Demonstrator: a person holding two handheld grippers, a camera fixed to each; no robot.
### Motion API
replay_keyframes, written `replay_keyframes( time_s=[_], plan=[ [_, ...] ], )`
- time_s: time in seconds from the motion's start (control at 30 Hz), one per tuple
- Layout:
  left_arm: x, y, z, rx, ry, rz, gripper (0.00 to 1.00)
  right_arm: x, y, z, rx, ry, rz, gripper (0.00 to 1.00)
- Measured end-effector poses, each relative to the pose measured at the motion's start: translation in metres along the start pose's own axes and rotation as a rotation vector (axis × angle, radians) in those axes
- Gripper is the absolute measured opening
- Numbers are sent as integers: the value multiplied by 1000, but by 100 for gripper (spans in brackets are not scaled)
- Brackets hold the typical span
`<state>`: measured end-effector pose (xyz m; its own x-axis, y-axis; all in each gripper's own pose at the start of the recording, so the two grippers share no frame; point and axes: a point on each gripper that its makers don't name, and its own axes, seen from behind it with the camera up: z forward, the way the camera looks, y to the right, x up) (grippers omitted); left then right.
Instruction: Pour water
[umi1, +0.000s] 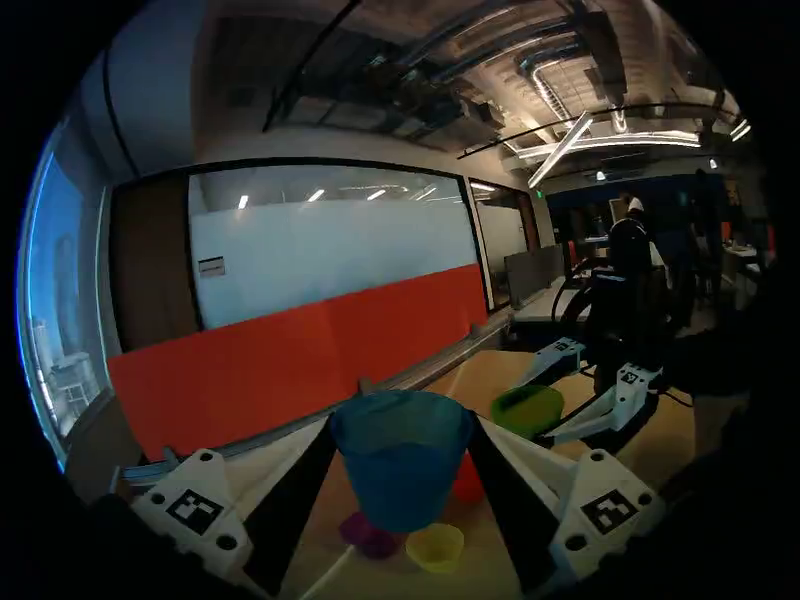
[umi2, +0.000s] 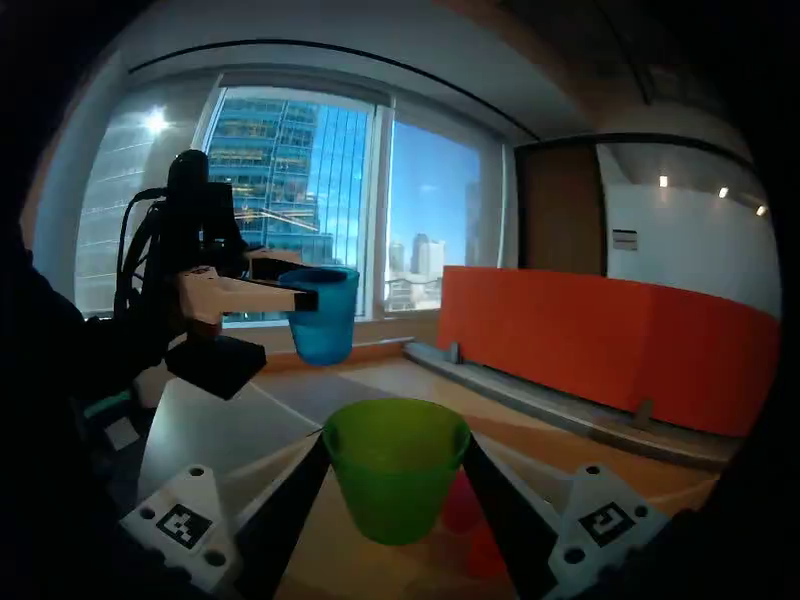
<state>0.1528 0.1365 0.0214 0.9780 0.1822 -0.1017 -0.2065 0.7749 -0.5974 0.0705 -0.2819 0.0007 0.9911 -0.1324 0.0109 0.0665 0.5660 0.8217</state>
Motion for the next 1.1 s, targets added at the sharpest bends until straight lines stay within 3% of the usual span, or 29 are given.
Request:
replay_keyframes(
  time_s=[1.1],
  plan=[
    [34, 4, 6, 59, 7, 281, 89, -2, -51, 12, 131, -1, -4, 92]
  ],
)
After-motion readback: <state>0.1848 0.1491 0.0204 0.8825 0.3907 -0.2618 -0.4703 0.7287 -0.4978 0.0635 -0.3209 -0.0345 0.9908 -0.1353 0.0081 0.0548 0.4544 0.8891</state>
